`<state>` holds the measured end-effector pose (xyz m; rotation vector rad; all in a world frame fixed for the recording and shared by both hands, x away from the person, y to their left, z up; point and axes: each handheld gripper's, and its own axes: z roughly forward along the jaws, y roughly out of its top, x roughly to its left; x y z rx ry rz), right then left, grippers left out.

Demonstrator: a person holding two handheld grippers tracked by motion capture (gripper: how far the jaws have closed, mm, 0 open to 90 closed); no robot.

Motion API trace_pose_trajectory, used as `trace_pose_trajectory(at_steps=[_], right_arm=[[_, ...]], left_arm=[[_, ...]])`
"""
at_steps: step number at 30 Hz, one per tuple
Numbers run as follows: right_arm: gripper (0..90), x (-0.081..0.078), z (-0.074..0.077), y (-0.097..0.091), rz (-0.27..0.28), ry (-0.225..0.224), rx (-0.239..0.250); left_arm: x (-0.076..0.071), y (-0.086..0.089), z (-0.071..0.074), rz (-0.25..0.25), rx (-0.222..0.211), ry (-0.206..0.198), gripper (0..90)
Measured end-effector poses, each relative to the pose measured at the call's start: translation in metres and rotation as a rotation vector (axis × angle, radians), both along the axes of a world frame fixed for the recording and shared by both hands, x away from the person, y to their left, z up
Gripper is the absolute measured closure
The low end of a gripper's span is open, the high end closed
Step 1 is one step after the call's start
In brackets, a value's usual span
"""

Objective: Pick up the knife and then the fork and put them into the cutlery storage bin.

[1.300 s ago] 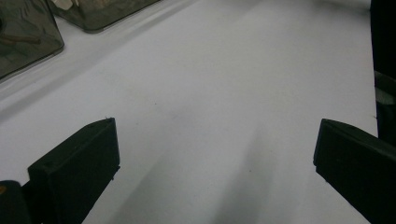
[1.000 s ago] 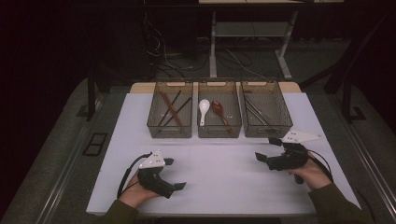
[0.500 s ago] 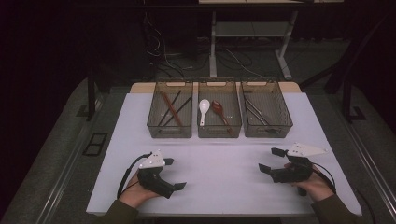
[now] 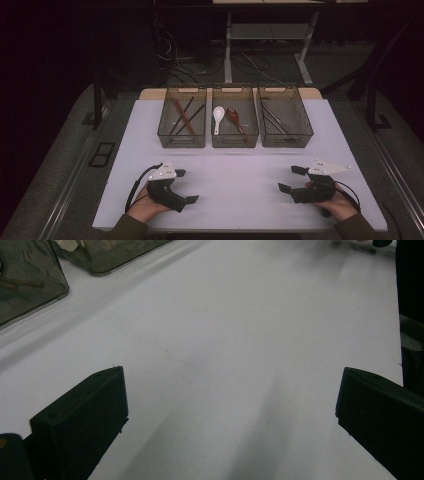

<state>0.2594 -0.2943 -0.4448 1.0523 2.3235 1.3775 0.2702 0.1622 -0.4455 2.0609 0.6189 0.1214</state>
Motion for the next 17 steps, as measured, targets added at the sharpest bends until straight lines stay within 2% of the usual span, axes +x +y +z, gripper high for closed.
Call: trace_pose_trajectory(at_steps=[6,17], right_arm=[[15.4,0.0009,-0.0025,-0.0002,0.008,0.011,-0.018],[15.4,0.0012,-0.0025,0.0004,0.019,0.009,-0.021]], left_arm=[[0.0001,-0.0003,-0.0007,0.0,0.001,0.002,0.0],[0.0006,-0.0005,-0.0014,0.001,0.002,0.007,0.0]])
